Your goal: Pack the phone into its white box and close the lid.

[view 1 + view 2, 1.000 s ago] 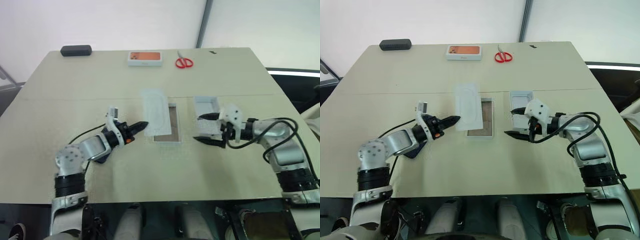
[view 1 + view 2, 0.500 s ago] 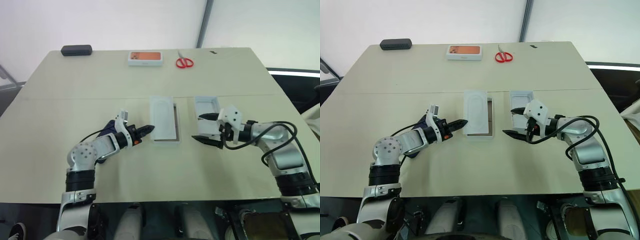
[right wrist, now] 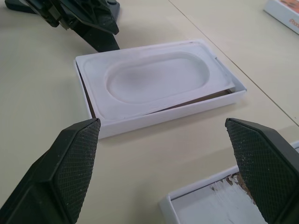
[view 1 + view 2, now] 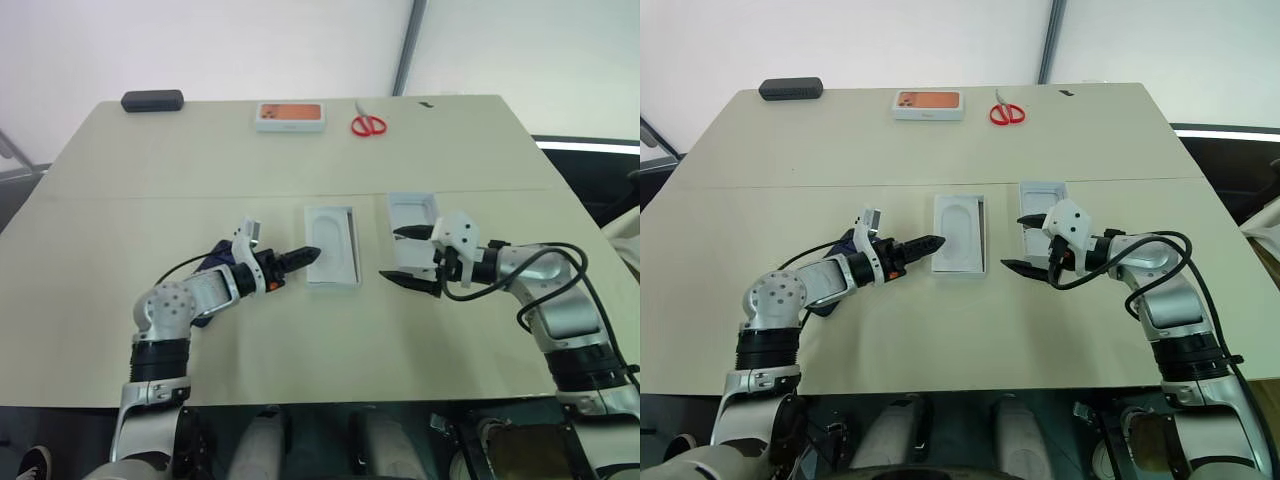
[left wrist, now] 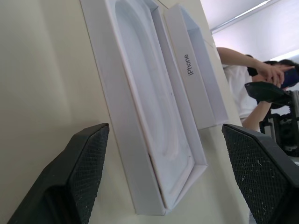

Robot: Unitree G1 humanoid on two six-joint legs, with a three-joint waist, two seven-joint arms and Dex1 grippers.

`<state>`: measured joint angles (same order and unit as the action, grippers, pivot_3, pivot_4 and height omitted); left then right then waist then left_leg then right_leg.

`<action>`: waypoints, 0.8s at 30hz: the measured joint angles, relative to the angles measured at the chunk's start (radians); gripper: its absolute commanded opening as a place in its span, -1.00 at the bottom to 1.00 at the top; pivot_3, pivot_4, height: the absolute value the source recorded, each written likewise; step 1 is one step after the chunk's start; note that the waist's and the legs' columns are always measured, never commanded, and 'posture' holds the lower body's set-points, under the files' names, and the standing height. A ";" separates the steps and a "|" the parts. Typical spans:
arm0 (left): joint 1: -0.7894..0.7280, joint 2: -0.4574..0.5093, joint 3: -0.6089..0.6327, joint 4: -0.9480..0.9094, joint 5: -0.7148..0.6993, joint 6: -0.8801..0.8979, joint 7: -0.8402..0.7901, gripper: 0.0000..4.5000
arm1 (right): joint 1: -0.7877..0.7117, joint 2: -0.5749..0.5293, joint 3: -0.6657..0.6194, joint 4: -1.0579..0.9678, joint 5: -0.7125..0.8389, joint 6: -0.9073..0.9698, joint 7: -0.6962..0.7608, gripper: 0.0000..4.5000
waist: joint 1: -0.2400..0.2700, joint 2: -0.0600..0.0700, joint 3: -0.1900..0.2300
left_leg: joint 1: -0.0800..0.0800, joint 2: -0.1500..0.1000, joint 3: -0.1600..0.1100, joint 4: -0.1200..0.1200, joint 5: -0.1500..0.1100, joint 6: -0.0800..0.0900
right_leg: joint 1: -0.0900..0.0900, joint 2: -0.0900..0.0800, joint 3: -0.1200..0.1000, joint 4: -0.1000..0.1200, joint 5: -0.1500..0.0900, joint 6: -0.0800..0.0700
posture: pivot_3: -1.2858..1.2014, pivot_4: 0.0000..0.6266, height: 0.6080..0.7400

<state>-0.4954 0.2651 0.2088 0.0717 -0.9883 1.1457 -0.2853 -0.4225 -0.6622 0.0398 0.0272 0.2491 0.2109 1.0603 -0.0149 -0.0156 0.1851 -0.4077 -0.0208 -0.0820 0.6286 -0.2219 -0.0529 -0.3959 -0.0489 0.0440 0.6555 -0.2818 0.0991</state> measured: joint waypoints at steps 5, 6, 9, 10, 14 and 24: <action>-0.027 0.023 -0.016 -0.015 0.040 -0.022 -0.039 0.68 | -0.051 0.059 0.012 0.011 0.000 -0.001 -0.028 1.00 | 0.000 0.000 0.000 | 0.000 0.000 0.000 0.000 0.000 0.000 | 0.000 0.000 0.000 0.000 0.000 0.000 | 0.03 -0.52 1.00; -0.024 0.028 -0.028 -0.020 0.062 -0.045 -0.048 0.68 | -0.064 0.073 0.012 0.021 -0.001 -0.003 -0.041 1.00 | 0.000 0.000 0.000 | 0.000 0.000 0.000 0.000 0.000 0.000 | 0.000 0.000 0.000 0.000 0.000 0.000 | 0.03 -0.52 1.00; -0.020 0.062 -0.095 -0.045 0.211 -0.208 -0.072 0.70 | -0.100 0.134 0.017 0.054 -0.020 -0.017 -0.099 0.63 | -0.002 0.000 0.000 | 0.000 0.000 0.000 -0.001 0.001 -0.001 | -0.001 0.000 0.000 0.000 0.000 0.000 | 0.03 -0.52 1.00; -0.017 0.081 -0.117 -0.056 0.261 -0.270 -0.090 0.70 | -0.106 0.149 0.026 0.060 -0.032 -0.025 -0.116 0.41 | -0.001 0.000 0.000 | 0.000 0.000 0.000 -0.002 0.001 -0.001 | -0.001 0.000 0.000 0.000 0.000 0.000 | 0.03 -0.52 1.00; -0.004 0.109 -0.102 -0.077 0.313 -0.411 -0.175 0.70 | -0.141 0.231 0.091 0.103 -0.105 -0.052 -0.194 -0.52 | -0.001 0.000 0.000 | 0.000 0.000 0.000 -0.002 0.001 -0.002 | -0.002 0.000 0.000 0.000 0.000 0.000 | 0.03 -0.52 1.00; 0.077 0.227 -0.032 -0.079 0.332 -0.492 -0.341 0.70 | -0.287 0.352 0.219 0.322 -0.284 -0.099 -0.336 -0.98 | 0.000 0.000 0.000 | -0.001 0.000 0.000 -0.003 0.001 -0.002 | -0.002 -0.001 0.000 0.000 0.000 0.000 | 0.03 -0.52 1.00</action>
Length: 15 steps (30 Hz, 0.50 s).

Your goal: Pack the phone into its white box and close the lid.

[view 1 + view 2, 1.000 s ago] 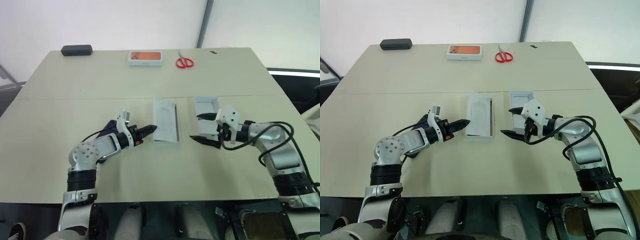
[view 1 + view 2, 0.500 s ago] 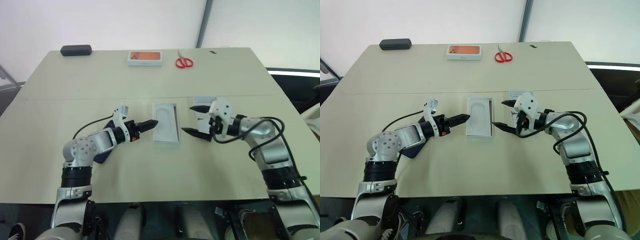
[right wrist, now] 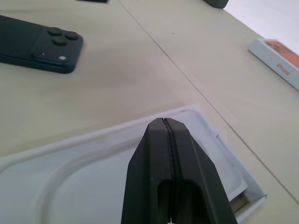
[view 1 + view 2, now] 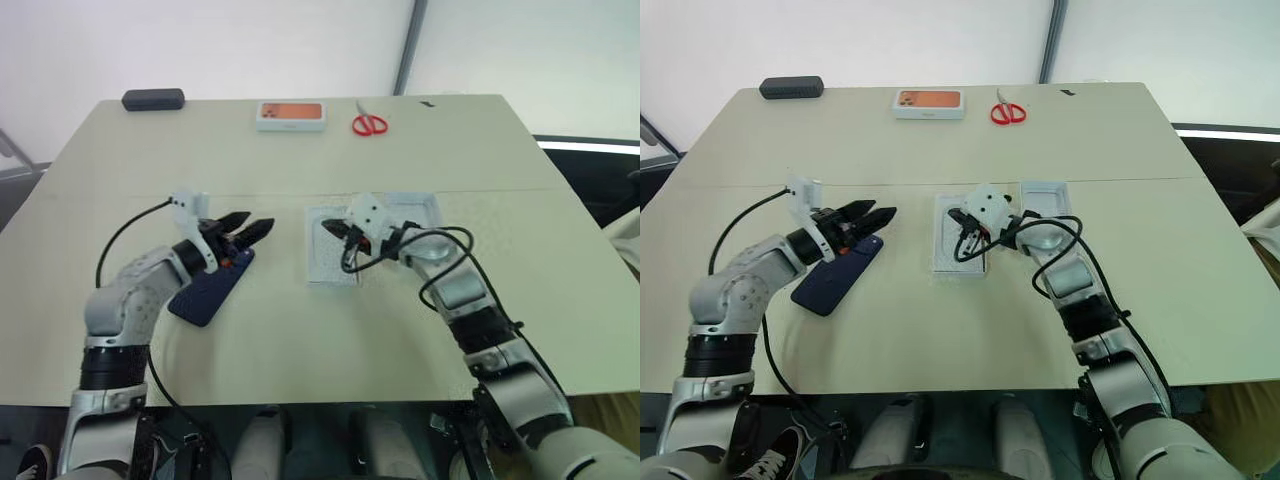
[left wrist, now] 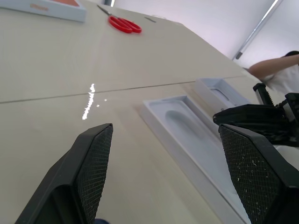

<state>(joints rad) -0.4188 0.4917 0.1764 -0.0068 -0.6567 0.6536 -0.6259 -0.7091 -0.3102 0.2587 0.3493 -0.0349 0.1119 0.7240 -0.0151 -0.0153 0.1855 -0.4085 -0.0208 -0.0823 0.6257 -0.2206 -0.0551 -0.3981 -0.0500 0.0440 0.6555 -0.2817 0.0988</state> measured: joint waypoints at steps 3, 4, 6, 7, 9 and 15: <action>0.017 -0.009 0.000 0.001 0.013 -0.007 -0.002 0.70 | -0.006 0.016 0.024 0.050 -0.018 -0.005 0.006 -0.98 | -0.001 0.000 0.000 | 0.000 0.000 0.000 0.000 0.000 0.000 | 0.000 0.000 0.000 0.000 0.000 0.000 | 0.03 -0.52 1.00; 0.017 -0.017 0.000 0.001 0.013 -0.007 -0.001 0.70 | -0.007 0.015 0.036 0.069 -0.031 -0.011 0.010 -0.98 | -0.001 0.000 0.000 | 0.000 0.000 0.000 0.000 0.000 0.000 | 0.000 0.000 0.000 0.000 0.000 0.000 | 0.03 -0.52 1.00; 0.020 -0.030 0.000 -0.001 0.013 -0.007 0.002 0.70 | -0.013 0.015 0.050 0.098 -0.044 -0.017 0.016 -0.98 | -0.004 0.000 0.000 | 0.000 0.000 0.000 0.000 0.000 0.000 | 0.000 0.000 0.000 0.000 0.000 0.000 | 0.03 -0.52 1.00; 0.021 -0.034 0.000 -0.003 0.014 -0.007 0.005 0.70 | -0.015 0.016 0.053 0.108 -0.051 -0.020 0.019 -0.98 | -0.004 0.000 0.000 | 0.000 0.000 -0.001 0.000 0.000 0.000 | 0.000 0.001 0.000 0.000 0.000 0.000 | 0.03 -0.52 1.00; 0.023 -0.044 -0.001 -0.011 0.016 -0.007 0.017 0.70 | -0.029 0.015 0.058 0.124 -0.069 -0.029 0.022 -0.98 | -0.006 0.000 0.000 | 0.000 0.000 -0.001 0.000 0.000 0.000 | -0.001 0.001 0.000 0.000 0.000 0.000 | 0.03 -0.52 1.00; 0.025 -0.050 -0.001 -0.014 0.017 -0.004 0.039 0.70 | -0.040 0.010 0.077 0.135 -0.119 -0.053 0.015 -0.98 | -0.006 0.000 0.000 | 0.000 0.001 -0.001 0.000 0.000 0.000 | 0.000 0.001 0.000 0.001 0.000 0.000 | 0.03 -0.52 1.00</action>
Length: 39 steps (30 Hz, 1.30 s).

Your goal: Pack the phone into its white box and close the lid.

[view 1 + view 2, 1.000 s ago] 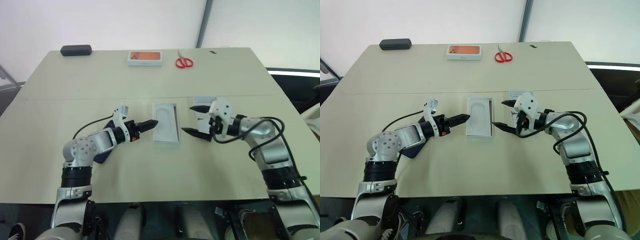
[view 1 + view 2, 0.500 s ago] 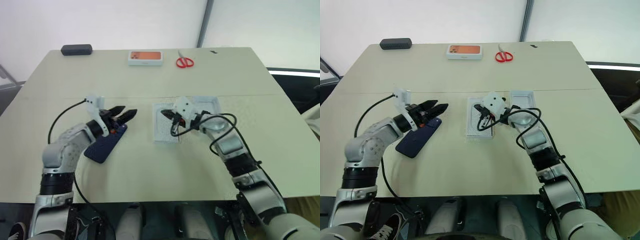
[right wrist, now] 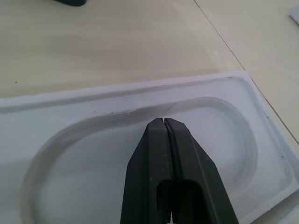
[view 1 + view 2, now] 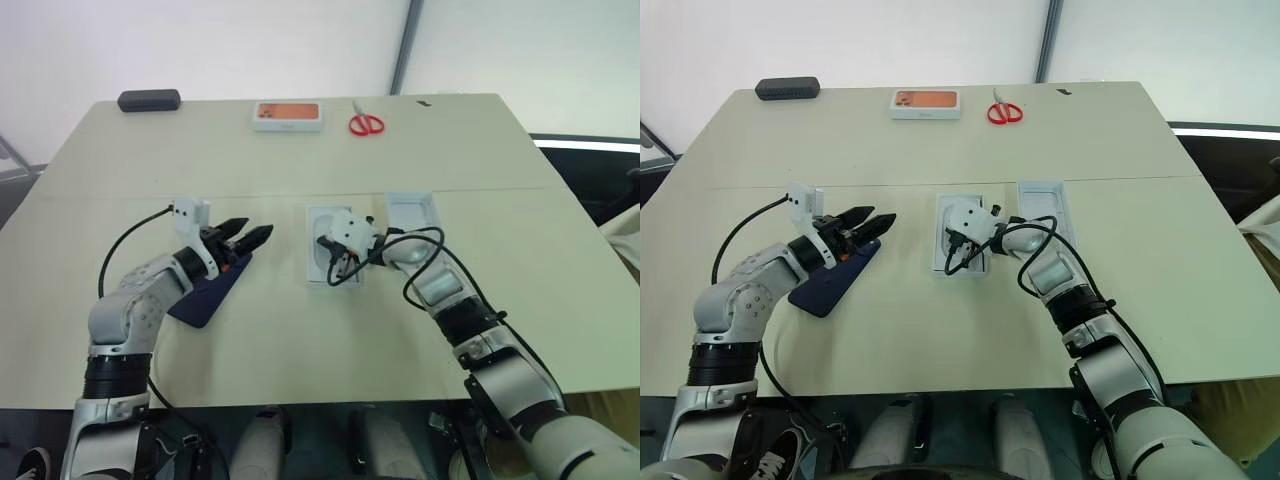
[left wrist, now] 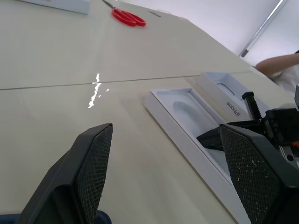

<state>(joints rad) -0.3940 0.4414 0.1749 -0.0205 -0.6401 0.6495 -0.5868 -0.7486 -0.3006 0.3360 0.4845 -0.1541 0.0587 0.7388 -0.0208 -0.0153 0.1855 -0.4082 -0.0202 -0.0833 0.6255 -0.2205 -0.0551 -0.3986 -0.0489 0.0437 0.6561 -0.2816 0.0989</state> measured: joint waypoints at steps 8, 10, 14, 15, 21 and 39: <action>-0.001 -0.001 0.000 0.000 0.015 -0.007 0.007 0.70 | -0.004 -0.038 0.001 -0.010 -0.036 0.004 0.011 -0.98 | 0.001 0.000 0.000 | 0.000 0.000 0.000 0.000 0.000 0.000 | 0.000 0.000 0.000 0.000 0.000 0.000 | 0.03 -0.52 1.00; -0.001 -0.001 0.000 0.001 0.020 -0.008 0.007 0.70 | -0.004 -0.043 0.006 -0.019 -0.048 0.006 0.014 -0.98 | 0.001 0.000 0.000 | 0.000 0.000 0.000 0.000 0.000 0.000 | 0.000 0.000 0.000 0.000 0.000 0.000 | 0.03 -0.52 1.00; -0.004 -0.005 0.000 0.001 0.020 -0.008 0.006 0.70 | -0.004 -0.047 0.014 -0.045 -0.070 0.023 0.024 -0.98 | 0.000 0.000 0.000 | 0.000 0.000 0.000 0.000 0.000 0.000 | 0.000 0.000 0.000 0.000 0.000 0.000 | 0.03 -0.52 1.00; -0.004 -0.008 -0.001 0.001 0.021 -0.008 0.006 0.70 | -0.004 -0.051 0.018 -0.053 -0.079 0.023 0.026 -0.98 | 0.000 0.000 0.000 | 0.000 0.000 0.000 0.000 0.000 0.000 | 0.000 0.000 0.000 0.000 0.000 0.000 | 0.03 -0.52 1.00; -0.004 -0.010 -0.003 0.002 0.031 -0.008 0.006 0.70 | -0.005 -0.047 0.020 -0.117 -0.070 0.070 0.055 -0.98 | -0.001 0.000 0.000 | 0.000 0.000 -0.001 0.000 0.000 0.000 | 0.000 0.000 0.000 0.000 0.000 0.000 | 0.03 -0.52 1.00; -0.007 -0.028 -0.003 0.001 0.042 -0.007 0.010 0.70 | 0.008 -0.044 0.042 -0.124 -0.077 0.087 0.059 -0.98 | 0.000 0.000 0.000 | 0.000 0.000 -0.001 0.000 0.000 0.000 | 0.000 0.000 0.000 0.000 0.000 0.000 | 0.03 -0.52 1.00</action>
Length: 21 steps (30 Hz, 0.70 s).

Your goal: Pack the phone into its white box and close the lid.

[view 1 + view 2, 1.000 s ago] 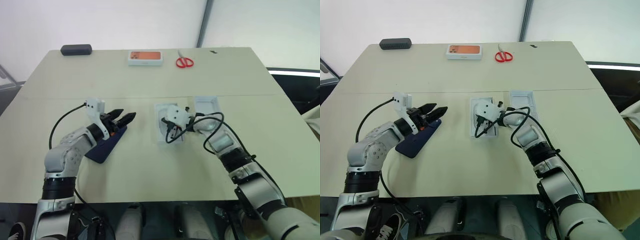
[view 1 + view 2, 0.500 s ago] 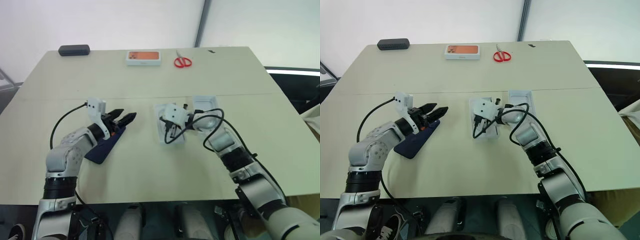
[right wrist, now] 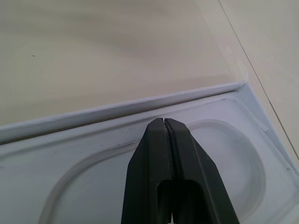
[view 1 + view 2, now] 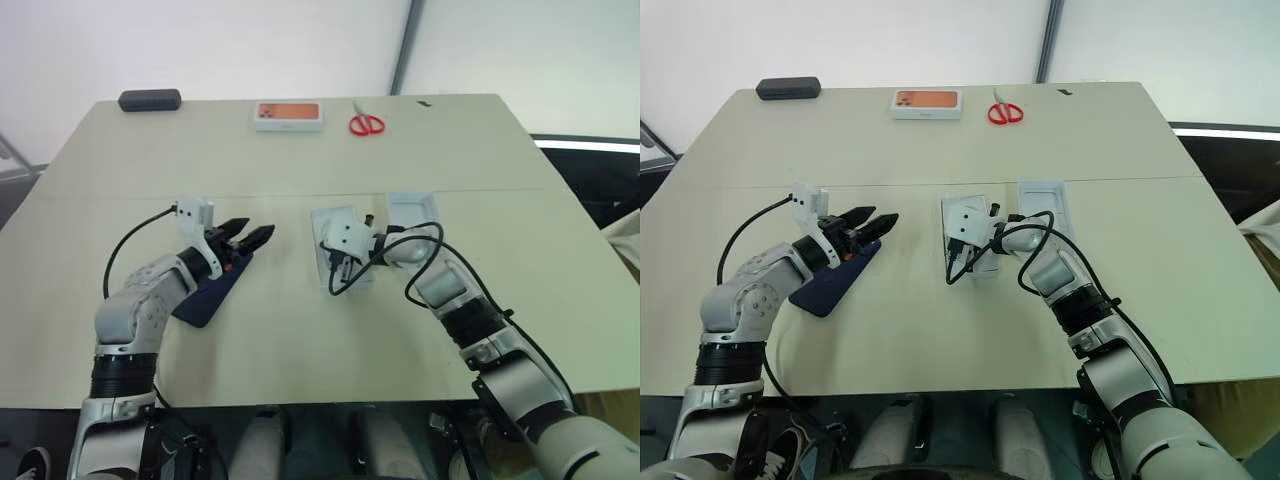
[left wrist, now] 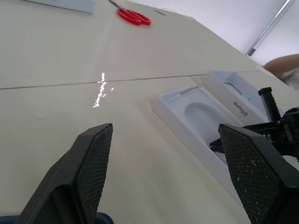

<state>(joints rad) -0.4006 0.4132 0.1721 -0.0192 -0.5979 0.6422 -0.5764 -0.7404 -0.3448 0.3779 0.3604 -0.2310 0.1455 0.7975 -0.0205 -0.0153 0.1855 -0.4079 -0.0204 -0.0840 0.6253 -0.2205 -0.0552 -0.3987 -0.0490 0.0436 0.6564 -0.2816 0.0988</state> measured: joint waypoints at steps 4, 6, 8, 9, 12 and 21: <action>0.000 0.000 0.000 0.000 0.000 0.000 0.001 0.70 | 0.000 -0.007 -0.002 0.004 0.001 -0.001 -0.004 -0.98 | 0.001 0.000 0.000 | 0.000 0.000 0.000 0.000 0.000 0.000 | 0.000 0.000 0.000 0.000 0.000 0.000 | 0.03 -0.52 1.00; 0.000 0.000 0.000 0.000 0.000 0.000 0.002 0.70 | 0.001 -0.004 -0.008 0.002 0.015 0.009 -0.002 -0.98 | 0.001 0.000 0.000 | 0.000 0.000 0.000 0.000 0.000 0.000 | 0.000 0.000 0.000 0.000 0.000 0.000 | 0.03 -0.52 1.00; 0.000 0.000 0.000 0.000 0.001 0.000 0.003 0.70 | 0.010 0.014 -0.030 -0.008 0.046 0.037 0.005 -0.98 | 0.001 0.000 0.000 | 0.000 0.000 0.000 0.000 0.000 0.000 | 0.000 0.000 0.000 0.000 0.000 0.000 | 0.03 -0.52 1.00; 0.000 -0.001 0.000 0.000 0.001 0.000 0.003 0.70 | 0.012 0.023 -0.037 -0.015 0.063 0.052 0.009 -0.98 | 0.001 0.000 0.000 | 0.000 0.000 0.000 0.000 0.000 0.000 | 0.000 0.000 0.000 0.000 0.000 0.000 | 0.03 -0.52 1.00; 0.000 -0.002 -0.002 0.000 0.001 0.000 0.003 0.70 | 0.012 0.052 -0.075 -0.056 0.124 0.103 0.017 -0.98 | -0.001 0.000 0.000 | 0.000 0.000 -0.001 0.000 0.000 0.000 | 0.000 0.000 0.000 0.000 0.000 0.000 | 0.03 -0.52 1.00; 0.000 -0.004 -0.003 0.000 0.006 0.000 0.005 0.70 | -0.029 -0.018 -0.088 -0.038 0.104 0.082 -0.010 -0.98 | 0.004 0.000 0.000 | 0.000 0.000 0.001 0.000 0.000 0.000 | 0.000 0.000 0.000 0.000 0.000 0.000 | 0.03 -0.52 1.00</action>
<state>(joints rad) -0.4005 0.4087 0.1693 -0.0191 -0.5918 0.6421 -0.5712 -0.7695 -0.3630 0.2894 0.3224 -0.1267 0.2275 0.7870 -0.0161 -0.0153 0.1855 -0.4082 -0.0208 -0.0832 0.6253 -0.2206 -0.0551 -0.3987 -0.0495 0.0436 0.6562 -0.2816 0.0988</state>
